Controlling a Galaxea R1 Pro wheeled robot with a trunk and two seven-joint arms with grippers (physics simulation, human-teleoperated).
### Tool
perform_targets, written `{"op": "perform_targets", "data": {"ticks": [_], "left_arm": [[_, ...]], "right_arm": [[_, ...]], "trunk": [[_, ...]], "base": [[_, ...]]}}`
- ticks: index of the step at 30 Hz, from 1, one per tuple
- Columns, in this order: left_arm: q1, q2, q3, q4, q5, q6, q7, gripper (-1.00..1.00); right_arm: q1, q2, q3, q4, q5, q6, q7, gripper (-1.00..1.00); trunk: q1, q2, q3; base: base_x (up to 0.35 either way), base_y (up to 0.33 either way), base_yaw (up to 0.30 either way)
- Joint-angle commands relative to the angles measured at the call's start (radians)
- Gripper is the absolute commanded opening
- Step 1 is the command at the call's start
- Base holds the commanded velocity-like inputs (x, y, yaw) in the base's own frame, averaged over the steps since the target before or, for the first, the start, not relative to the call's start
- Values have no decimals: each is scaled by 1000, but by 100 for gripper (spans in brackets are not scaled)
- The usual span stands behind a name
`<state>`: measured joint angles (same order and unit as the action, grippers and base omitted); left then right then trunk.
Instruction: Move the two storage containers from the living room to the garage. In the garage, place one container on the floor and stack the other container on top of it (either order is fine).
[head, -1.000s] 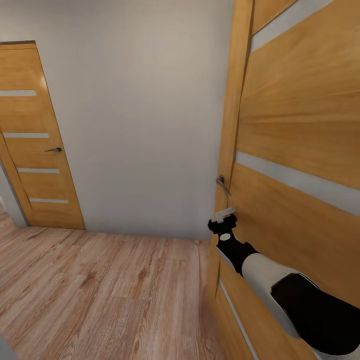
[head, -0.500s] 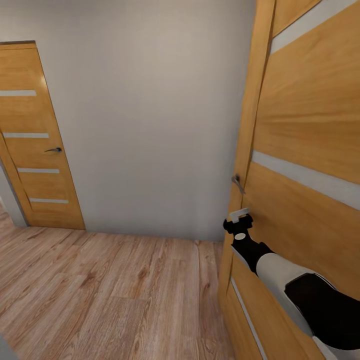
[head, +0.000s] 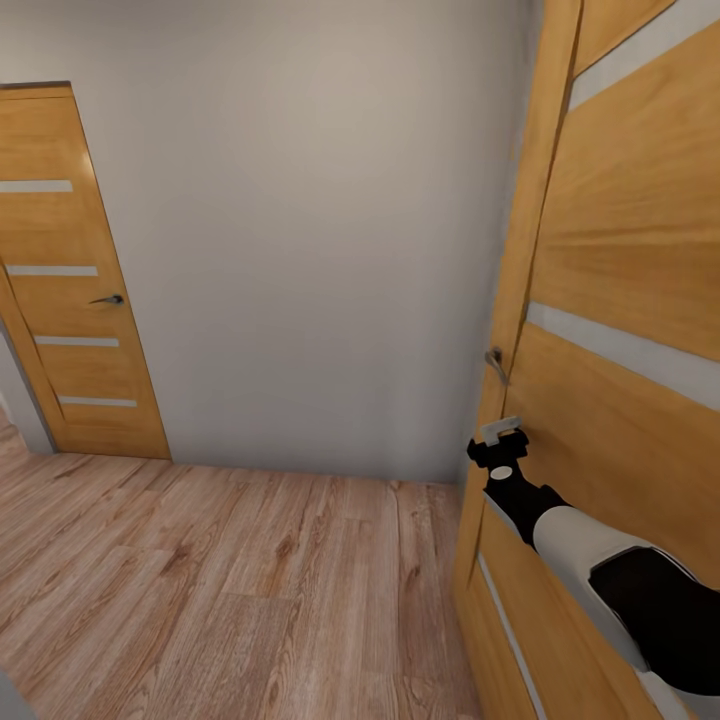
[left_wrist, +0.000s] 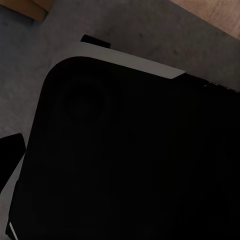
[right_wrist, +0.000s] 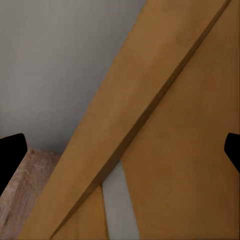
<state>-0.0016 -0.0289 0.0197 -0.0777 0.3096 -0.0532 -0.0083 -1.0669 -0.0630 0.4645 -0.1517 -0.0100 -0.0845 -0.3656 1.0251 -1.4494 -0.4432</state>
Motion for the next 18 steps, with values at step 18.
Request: {"op": "perform_targets", "data": {"ticks": [18], "left_arm": [[0, 0, 2, -1, 4, -2, -1, 100]], "right_arm": [[-1, -57, -15, 12, -83, -2, -8, 100]], "trunk": [[0, -1, -1]], "base": [[0, 0, 0]]}}
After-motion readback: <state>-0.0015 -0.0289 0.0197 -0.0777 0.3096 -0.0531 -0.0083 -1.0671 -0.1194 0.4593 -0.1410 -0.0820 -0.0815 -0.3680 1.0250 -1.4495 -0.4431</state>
